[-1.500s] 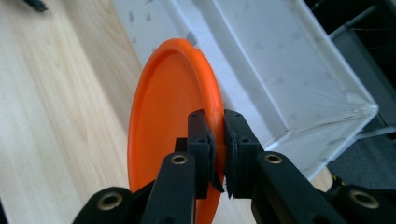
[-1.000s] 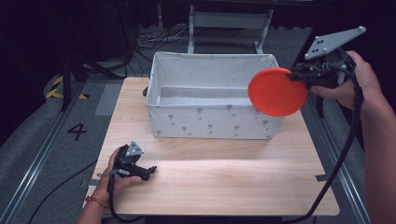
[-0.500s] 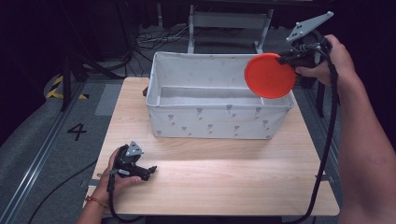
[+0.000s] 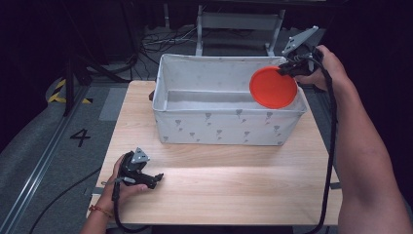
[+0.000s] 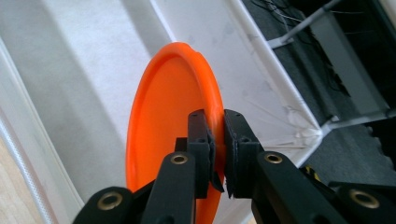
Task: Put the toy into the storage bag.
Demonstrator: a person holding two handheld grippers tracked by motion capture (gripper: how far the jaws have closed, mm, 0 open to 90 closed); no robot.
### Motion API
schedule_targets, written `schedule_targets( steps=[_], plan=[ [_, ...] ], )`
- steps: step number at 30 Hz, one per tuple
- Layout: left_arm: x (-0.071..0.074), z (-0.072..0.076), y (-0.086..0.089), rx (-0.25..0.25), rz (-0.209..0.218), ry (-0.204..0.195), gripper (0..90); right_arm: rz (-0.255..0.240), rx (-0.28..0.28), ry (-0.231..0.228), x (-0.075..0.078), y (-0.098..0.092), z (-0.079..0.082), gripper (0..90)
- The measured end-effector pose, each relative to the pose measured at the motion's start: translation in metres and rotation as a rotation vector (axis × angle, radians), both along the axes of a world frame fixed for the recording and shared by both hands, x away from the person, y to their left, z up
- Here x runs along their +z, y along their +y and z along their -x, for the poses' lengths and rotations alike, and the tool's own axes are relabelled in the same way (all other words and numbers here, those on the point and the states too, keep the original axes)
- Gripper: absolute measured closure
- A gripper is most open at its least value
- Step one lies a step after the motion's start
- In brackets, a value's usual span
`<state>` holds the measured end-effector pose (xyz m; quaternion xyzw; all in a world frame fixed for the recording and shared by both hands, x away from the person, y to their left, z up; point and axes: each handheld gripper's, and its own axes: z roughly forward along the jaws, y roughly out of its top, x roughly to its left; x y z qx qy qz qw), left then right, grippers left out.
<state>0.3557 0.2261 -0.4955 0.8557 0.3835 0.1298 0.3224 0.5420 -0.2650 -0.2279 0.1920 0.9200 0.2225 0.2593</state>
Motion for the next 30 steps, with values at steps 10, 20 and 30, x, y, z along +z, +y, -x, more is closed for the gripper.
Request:
schedule_targets(
  steps=[10,20,30],
  plan=[
    [0.0,0.0,0.0,0.006,-0.005,-0.008,0.5,0.078,0.016,0.068,-0.029,0.008,-0.005,82.5],
    [0.0,0.0,0.0,0.006,-0.005,-0.008,0.6,0.164,0.021,0.142,-0.056,0.011,-0.004,82.5],
    [0.0,0.0,0.0,0.006,-0.009,-0.012,0.6,0.24,0.031,0.21,-0.067,0.008,0.002,82.4]
  ],
)
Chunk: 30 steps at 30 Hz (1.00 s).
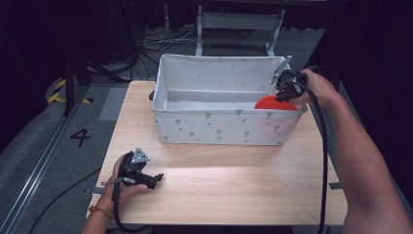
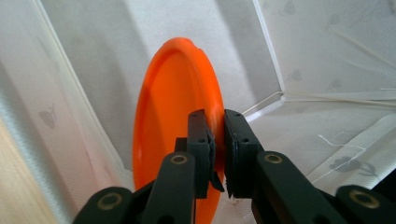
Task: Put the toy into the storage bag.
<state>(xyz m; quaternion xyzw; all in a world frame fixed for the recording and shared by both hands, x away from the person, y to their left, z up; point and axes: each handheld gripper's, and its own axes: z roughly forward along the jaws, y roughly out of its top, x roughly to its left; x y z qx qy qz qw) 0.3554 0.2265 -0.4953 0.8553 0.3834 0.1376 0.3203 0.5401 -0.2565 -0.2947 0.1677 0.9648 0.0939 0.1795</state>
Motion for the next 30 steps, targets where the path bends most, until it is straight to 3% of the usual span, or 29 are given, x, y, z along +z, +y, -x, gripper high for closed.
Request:
schedule_targets(
  steps=[16,26,30],
  plan=[
    [0.0,0.0,0.0,0.0,0.0,0.0,0.5,0.057,0.018,0.059,-0.017,0.009,-0.006,82.2],
    [0.0,0.0,0.0,0.0,0.001,0.002,0.5,0.11,-0.015,0.074,-0.026,0.016,-0.013,81.7],
    [0.0,0.0,0.0,0.0,0.0,0.0,0.5,0.105,0.014,0.087,-0.027,0.018,-0.012,81.6]
  ],
)
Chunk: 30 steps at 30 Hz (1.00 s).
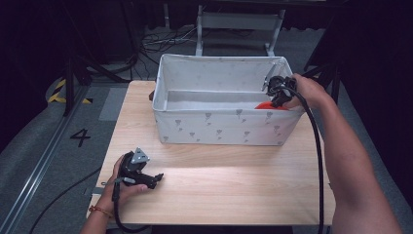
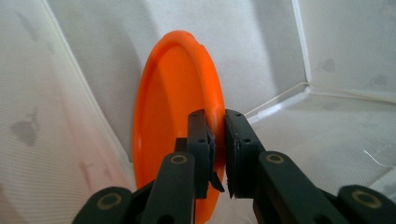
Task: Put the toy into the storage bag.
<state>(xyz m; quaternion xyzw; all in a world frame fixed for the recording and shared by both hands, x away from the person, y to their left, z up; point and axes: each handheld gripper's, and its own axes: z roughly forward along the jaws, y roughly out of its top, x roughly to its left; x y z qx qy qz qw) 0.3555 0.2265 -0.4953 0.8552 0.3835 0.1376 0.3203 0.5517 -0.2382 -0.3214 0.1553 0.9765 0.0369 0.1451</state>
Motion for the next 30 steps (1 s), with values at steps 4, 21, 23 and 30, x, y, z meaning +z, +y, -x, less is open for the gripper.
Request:
schedule_targets(
  steps=[4,21,23,30],
  plan=[
    [0.0,0.0,0.0,0.0,0.001,0.002,0.6,-0.029,0.01,-0.022,0.005,0.002,0.002,74.9],
    [0.0,0.0,0.0,0.0,0.001,0.001,0.5,-0.087,-0.023,-0.073,0.015,-0.001,0.005,63.9],
    [0.0,0.0,0.0,0.0,0.002,0.001,0.5,-0.095,-0.027,-0.077,0.016,-0.002,0.006,62.4],
    [0.0,0.0,0.0,0.0,0.001,0.0,0.6,-0.123,-0.044,-0.099,0.02,-0.005,0.008,55.4]
  ],
)
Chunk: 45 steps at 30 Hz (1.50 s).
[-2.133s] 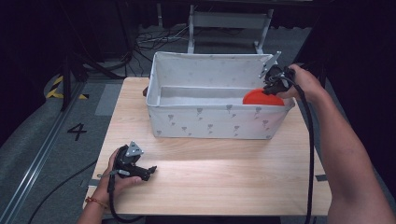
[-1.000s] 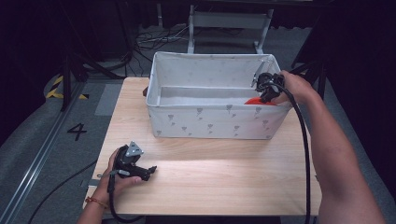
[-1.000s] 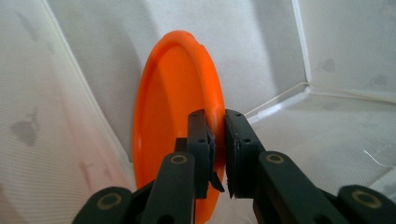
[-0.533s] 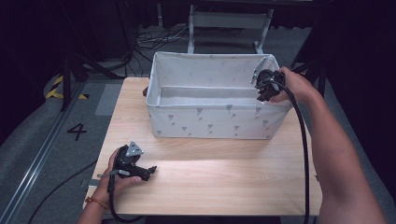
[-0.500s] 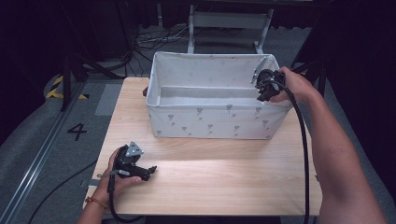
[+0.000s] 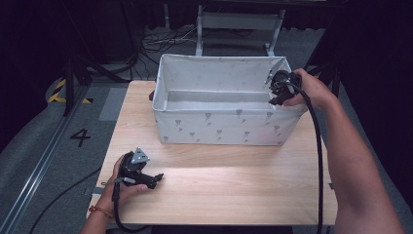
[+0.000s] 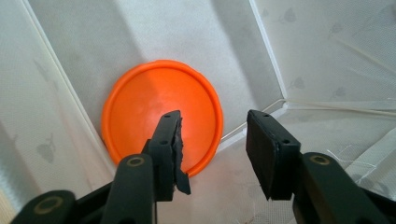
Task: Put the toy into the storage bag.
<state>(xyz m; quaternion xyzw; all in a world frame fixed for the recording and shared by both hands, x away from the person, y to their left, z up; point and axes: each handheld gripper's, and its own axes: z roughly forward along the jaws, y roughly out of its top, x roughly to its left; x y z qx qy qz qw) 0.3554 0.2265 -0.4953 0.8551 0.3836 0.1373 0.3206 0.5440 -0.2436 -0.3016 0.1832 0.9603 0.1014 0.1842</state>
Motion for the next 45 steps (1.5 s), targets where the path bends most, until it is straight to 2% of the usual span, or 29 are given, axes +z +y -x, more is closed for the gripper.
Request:
schedule_targets(
  steps=[5,15,24,28,30,32,41,45],
  plan=[
    [0.0,0.0,0.0,0.001,0.0,0.002,0.5,-0.017,-0.016,-0.037,0.006,-0.001,0.004,47.0],
    [0.0,0.0,0.0,0.0,0.0,0.0,0.5,-0.073,-0.02,-0.083,0.019,-0.004,0.015,40.9],
    [0.0,0.0,0.0,0.0,-0.001,0.0,0.5,-0.211,-0.038,-0.144,0.034,-0.012,0.033,35.1],
    [0.0,0.0,0.0,0.0,-0.001,-0.001,0.6,-0.308,-0.047,-0.175,0.04,-0.018,0.046,34.8],
    [0.0,0.0,0.0,0.0,-0.001,0.0,0.6,-0.339,-0.061,-0.182,0.041,-0.022,0.05,34.0],
    [0.0,0.0,0.0,0.0,-0.001,0.0,0.5,-0.348,-0.062,-0.186,0.041,-0.023,0.052,33.7],
    [0.0,0.0,0.0,0.0,-0.001,-0.001,0.5,-0.463,-0.072,-0.212,0.044,-0.038,0.079,31.3],
    [0.0,0.0,0.0,0.0,-0.001,-0.001,0.6,-0.492,-0.067,-0.233,0.044,-0.042,0.092,32.5]
  ],
)
